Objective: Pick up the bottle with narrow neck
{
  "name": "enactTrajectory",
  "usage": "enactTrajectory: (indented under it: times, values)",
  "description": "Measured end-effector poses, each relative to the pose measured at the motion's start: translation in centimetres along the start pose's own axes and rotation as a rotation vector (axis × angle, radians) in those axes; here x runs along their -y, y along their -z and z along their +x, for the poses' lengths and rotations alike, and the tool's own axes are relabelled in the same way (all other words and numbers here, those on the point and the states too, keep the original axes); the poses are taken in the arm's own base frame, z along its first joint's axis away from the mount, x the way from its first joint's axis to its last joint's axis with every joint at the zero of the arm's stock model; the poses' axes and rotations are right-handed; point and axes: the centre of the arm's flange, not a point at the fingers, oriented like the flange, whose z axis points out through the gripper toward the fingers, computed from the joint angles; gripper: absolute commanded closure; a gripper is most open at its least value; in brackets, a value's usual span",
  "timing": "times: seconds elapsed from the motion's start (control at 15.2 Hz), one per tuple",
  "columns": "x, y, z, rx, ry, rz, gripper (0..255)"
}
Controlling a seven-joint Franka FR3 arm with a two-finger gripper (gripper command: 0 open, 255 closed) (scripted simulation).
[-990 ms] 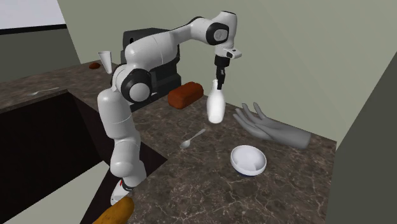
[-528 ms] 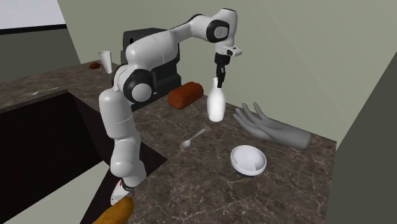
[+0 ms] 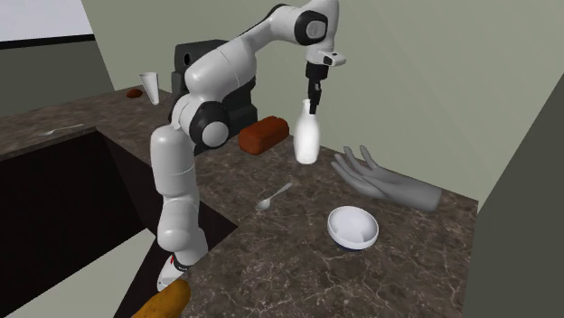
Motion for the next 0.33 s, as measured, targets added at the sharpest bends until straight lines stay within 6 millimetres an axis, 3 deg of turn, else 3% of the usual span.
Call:
enactTrajectory:
  times: [0.33]
  values:
    - [0.1,2.4,-0.1,0.000,0.000,0.000,255]
